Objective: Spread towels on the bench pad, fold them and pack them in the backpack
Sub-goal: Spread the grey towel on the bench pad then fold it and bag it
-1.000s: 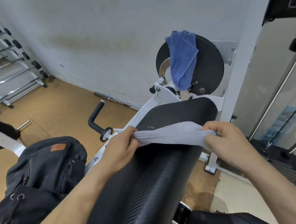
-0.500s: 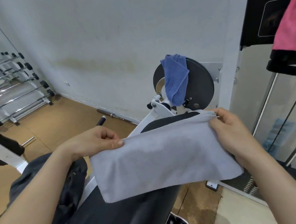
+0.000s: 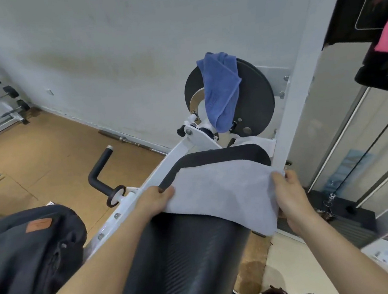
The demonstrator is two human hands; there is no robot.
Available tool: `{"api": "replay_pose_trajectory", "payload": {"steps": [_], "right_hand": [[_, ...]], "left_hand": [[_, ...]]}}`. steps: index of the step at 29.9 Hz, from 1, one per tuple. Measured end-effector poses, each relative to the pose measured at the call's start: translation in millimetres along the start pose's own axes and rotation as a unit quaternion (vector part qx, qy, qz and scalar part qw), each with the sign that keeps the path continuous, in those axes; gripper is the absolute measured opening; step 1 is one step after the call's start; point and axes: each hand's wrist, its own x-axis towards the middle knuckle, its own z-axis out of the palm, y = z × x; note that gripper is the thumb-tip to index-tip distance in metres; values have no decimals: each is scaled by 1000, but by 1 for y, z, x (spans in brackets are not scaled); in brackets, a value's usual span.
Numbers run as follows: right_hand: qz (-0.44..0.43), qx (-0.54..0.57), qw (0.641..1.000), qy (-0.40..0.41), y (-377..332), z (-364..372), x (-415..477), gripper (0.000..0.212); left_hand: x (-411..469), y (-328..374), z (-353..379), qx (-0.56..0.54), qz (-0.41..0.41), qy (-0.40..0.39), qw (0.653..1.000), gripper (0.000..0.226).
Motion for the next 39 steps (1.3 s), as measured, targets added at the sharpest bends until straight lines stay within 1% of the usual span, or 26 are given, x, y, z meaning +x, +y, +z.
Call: {"api": "replay_pose_trajectory", "payload": {"steps": [2, 3, 5, 6, 7, 8, 9, 11, 12, 14, 16, 17, 19, 22, 24, 26, 27, 29, 31, 33, 34, 35, 36, 37, 38, 39], "right_hand": [[53, 54, 996, -39, 3, -3, -1, 31], [72, 75, 993, -59, 6, -4, 0, 33], [71, 88, 991, -75, 11, -5, -1, 21], [49, 81, 994, -62, 12, -4, -2, 13], [17, 62, 997, -32, 11, -2, -2, 9], [-17, 39, 999, 7, 9, -1, 0, 9], [-48, 14, 998, 42, 5, 0, 3, 11], [-94, -20, 992, 84, -4, -1, 11, 18], [-101, -31, 990, 91, -9, -2, 16, 23], [-78, -46, 992, 86, -18, -5, 24, 33], [-9, -24, 998, 52, -23, -9, 28, 42], [30, -5, 999, 25, -25, -11, 27, 44], [83, 20, 996, -41, -22, -17, 26, 39], [118, 49, 983, -135, -12, -18, 21, 30], [123, 56, 979, -154, -7, -16, 19, 29], [93, 21, 987, -130, -10, -15, 22, 28], [64, -11, 993, -102, -17, -16, 24, 27], [-24, -84, 996, -26, -36, -19, 34, 24], [-125, -190, 972, 58, -63, -19, 51, 24], [-197, -269, 937, 108, -85, -16, 67, 25], [-218, -300, 920, 124, -92, -14, 74, 28], [-234, -344, 899, 136, -95, -11, 79, 32], [-248, -396, 873, 139, -96, -6, 79, 36], [-261, -437, 850, 136, -96, 0, 74, 38], [-279, -457, 837, 118, -95, 9, 63, 38], [-307, -458, 830, 80, -92, 19, 49, 38]], "left_hand": [[2, 0, 0, -67, -10, 3, 998, 42], [2, 2, -2, -86, -16, -2, 996, 39], [4, 5, -4, -96, -5, -14, 995, 30], [4, 6, -5, -110, 9, -13, 994, 21], [4, 7, -5, -154, 24, -9, 988, 13], [3, 9, -6, -225, 33, -2, 974, 7], [1, 12, -8, -310, 37, 0, 950, 3], [-1, 15, -9, -448, 33, -3, 894, 25], [0, 14, -9, -472, 29, -7, 881, 36], [0, 10, -5, -452, 24, -25, 891, 53], [-1, 5, -2, -419, 16, -51, 906, 57], [-3, 4, -3, -419, 4, -56, 906, 55], [-3, 6, -8, -427, -24, -61, 902, 44], [1, 4, -10, -418, -36, -105, 902, 31], [0, 3, -8, -426, -34, -123, 896, 31], [-3, 4, -6, -452, -36, -111, 884, 33], [-8, 6, -4, -459, -39, -104, 881, 34], [-22, 10, 0, -446, -42, -100, 888, 36], [-43, 11, -3, -443, -44, -126, 886, 34], [-65, 8, -12, -479, -11, -202, 854, 36], [-77, 7, -17, -477, 26, -253, 842, 44], [-90, 5, -21, -430, 76, -289, 852, 54], [-100, 1, -21, -340, 139, -297, 882, 63], [-106, -3, -17, -222, 200, -260, 918, 68], [-109, -6, -12, -110, 254, -187, 943, 68], [-111, -8, -7, -28, 303, -102, 947, 64]]}}
